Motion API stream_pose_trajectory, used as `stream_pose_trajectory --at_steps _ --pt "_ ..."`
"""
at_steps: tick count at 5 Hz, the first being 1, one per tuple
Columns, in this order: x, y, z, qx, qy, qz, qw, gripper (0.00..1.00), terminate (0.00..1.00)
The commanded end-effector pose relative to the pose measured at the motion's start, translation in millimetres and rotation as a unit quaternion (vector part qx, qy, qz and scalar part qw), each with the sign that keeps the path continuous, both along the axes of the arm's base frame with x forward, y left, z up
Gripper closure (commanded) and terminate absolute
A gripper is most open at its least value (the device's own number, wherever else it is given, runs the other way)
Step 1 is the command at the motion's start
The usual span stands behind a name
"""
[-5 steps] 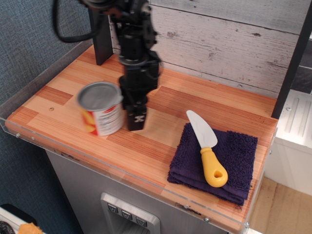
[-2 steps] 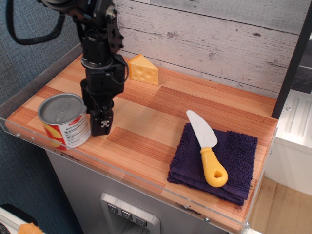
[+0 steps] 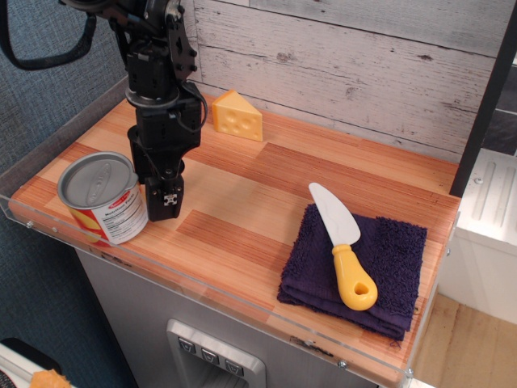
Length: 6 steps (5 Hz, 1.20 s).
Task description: Pick the container from middle and place it on left corner.
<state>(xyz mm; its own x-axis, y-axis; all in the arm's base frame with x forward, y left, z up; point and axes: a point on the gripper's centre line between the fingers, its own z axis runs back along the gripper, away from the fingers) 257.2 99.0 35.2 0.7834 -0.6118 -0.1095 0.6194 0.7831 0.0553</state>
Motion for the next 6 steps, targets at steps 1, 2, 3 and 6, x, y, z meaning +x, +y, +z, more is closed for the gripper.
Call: stream_pose_trajectory --at_steps 1,2,3,6 --pt "39.0 -9.0 45.9 -0.020 -0.070 0.043 0.9965 0.00 0.00" --pt "55.5 -0.4 71.3 -0.017 -0.116 0.165 0.9792 0.00 0.00" --pt "68.9 17.0 82.1 -0.018 -0.117 0.269 0.9559 0.00 0.00" --pt "89.6 37.3 85.1 -0.038 -0.166 0.330 0.9285 0.00 1.00"
